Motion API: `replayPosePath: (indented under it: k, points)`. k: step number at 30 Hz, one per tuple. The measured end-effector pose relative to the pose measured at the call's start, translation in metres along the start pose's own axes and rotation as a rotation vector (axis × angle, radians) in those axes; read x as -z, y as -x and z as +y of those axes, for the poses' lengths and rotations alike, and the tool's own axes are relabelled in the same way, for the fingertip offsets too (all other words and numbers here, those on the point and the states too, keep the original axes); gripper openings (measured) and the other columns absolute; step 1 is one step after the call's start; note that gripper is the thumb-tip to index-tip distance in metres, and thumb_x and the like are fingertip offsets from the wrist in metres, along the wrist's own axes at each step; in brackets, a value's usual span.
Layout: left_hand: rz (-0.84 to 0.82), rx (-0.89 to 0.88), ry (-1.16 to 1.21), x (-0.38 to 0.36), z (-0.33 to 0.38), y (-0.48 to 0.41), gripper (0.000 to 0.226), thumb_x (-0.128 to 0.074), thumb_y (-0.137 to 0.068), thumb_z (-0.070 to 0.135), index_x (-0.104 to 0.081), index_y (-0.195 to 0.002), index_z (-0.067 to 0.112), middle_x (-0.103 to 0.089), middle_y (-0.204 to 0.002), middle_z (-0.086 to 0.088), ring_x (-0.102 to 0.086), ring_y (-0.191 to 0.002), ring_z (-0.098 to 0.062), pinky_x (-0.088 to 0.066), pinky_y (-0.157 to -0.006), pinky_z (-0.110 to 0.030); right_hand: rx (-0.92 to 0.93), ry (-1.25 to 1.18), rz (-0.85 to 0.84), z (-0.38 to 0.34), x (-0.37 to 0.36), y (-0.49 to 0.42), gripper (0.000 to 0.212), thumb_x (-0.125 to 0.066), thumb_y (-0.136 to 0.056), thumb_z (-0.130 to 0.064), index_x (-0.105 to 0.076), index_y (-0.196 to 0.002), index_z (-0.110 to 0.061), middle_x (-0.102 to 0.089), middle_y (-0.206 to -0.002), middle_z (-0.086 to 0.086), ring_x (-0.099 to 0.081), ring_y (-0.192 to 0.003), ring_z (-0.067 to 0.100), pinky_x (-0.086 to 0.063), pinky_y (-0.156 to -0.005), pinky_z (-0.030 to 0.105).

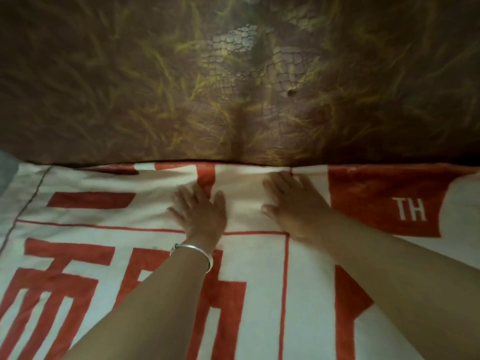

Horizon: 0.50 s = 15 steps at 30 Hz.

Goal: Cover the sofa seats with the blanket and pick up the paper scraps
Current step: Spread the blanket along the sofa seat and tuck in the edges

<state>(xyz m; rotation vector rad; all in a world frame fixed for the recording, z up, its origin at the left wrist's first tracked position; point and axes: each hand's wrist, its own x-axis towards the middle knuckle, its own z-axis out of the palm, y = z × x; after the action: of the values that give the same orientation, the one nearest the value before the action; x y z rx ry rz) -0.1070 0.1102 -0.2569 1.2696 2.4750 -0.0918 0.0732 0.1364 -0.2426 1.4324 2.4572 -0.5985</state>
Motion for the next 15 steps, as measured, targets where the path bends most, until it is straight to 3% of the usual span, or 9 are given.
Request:
replayPosePath:
  k: [3, 7, 11, 15]
  points:
    - [-0.041, -0.093, -0.046, 0.004, -0.001, -0.012, 0.062, -0.020, -0.098, 0.047, -0.004, -0.151, 0.019, 0.006, -0.158, -0.016, 0.010, -0.146, -0.032, 0.006, -0.116, -0.052, -0.100, 0.051, -0.050, 0.000, 0.001, -0.013, 0.062, -0.020, -0.099, -0.046, -0.004, -0.152, -0.018, -0.003, -0.160, -0.002, -0.001, -0.148, 0.017, -0.004, -0.119, 0.046]
    - [0.087, -0.247, -0.101, 0.015, -0.014, -0.019, 0.055, -0.026, -0.101, 0.034, -0.015, -0.149, 0.010, -0.017, -0.155, -0.019, -0.016, -0.144, -0.033, -0.017, -0.115, -0.043, -0.165, 0.117, -0.039, -0.030, 0.010, -0.009, 0.056, -0.022, -0.101, -0.028, -0.010, -0.151, -0.007, -0.011, -0.158, 0.011, -0.012, -0.145, 0.032, -0.013, -0.117, 0.051]
    - [0.082, -0.169, 0.018, 0.030, -0.014, -0.034, 0.053, -0.033, -0.099, 0.027, -0.019, -0.147, 0.011, -0.033, -0.148, -0.012, -0.033, -0.134, -0.031, -0.030, -0.106, -0.044, -0.076, 0.146, 0.109, -0.049, 0.027, -0.010, 0.045, -0.031, -0.097, -0.011, -0.031, -0.142, -0.005, -0.036, -0.143, 0.017, -0.036, -0.129, 0.033, -0.034, -0.106, 0.044]
    - [0.115, -0.166, 0.039, 0.043, -0.014, -0.051, 0.057, -0.038, -0.097, 0.021, -0.016, -0.147, 0.006, -0.035, -0.144, -0.016, -0.036, -0.129, -0.034, -0.032, -0.105, -0.041, -0.110, 0.081, 0.148, -0.055, 0.036, -0.028, 0.047, -0.035, -0.096, -0.008, -0.029, -0.143, -0.011, -0.033, -0.144, 0.016, -0.040, -0.124, 0.032, -0.042, -0.097, 0.042]
